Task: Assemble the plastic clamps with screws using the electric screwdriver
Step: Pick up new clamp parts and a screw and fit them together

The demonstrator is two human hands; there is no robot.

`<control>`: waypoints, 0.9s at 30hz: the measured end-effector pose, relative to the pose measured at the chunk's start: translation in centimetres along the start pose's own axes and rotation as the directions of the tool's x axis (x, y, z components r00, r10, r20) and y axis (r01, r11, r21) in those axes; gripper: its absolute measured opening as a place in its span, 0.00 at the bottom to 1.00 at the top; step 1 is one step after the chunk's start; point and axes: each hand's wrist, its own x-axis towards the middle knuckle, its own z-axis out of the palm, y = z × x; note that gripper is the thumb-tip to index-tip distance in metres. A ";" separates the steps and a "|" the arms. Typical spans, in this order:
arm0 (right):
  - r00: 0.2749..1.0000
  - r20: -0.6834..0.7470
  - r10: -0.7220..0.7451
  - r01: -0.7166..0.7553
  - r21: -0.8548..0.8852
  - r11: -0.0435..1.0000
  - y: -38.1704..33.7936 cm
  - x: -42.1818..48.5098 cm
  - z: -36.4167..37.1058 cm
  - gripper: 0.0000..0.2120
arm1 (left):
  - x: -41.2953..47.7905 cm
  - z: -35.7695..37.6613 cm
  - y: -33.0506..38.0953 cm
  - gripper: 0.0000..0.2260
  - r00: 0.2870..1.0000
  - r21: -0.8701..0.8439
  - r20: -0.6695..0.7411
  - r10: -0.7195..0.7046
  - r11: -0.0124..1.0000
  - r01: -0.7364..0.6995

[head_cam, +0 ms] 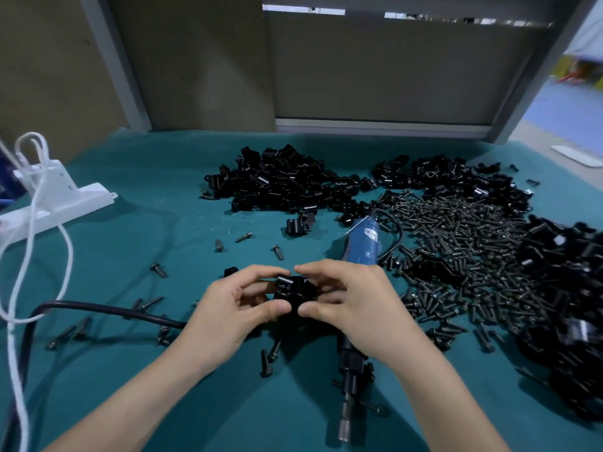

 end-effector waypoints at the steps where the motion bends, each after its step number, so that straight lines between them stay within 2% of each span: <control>1: 1.000 0.006 0.001 -0.001 -0.005 1.000 0.0 0.0 0.0 0.23 | 0.1 -0.1 0.0 0.14 1.000 0.009 -0.005 0.006 1.000 -0.006; 6: 0.999 0.021 -0.024 0.024 -0.015 1.000 0.1 0.2 0.0 0.18 | 0.4 -0.2 0.1 0.14 0.999 0.012 -0.033 -0.004 1.000 0.004; 15: 0.999 0.014 -0.049 0.050 -0.049 0.998 0.3 0.3 -0.8 0.18 | 0.2 0.7 -0.1 0.12 0.998 -0.079 -0.064 -0.028 0.997 0.023; 19: 1.000 0.019 -0.018 0.019 -0.054 0.998 0.2 0.3 -1.0 0.17 | 0.2 1.0 0.1 0.17 0.999 -0.037 -0.038 -0.028 0.999 0.027; 22: 0.999 0.040 -0.031 0.035 -0.113 0.993 0.1 0.3 -1.0 0.17 | 0.2 1.2 0.1 0.15 0.999 -0.017 -0.049 -0.024 1.000 0.023; 27: 0.999 0.026 -0.021 0.023 -0.045 0.999 0.3 0.3 -1.1 0.17 | 0.3 1.0 0.1 0.16 0.998 -0.042 -0.056 -0.029 0.999 0.026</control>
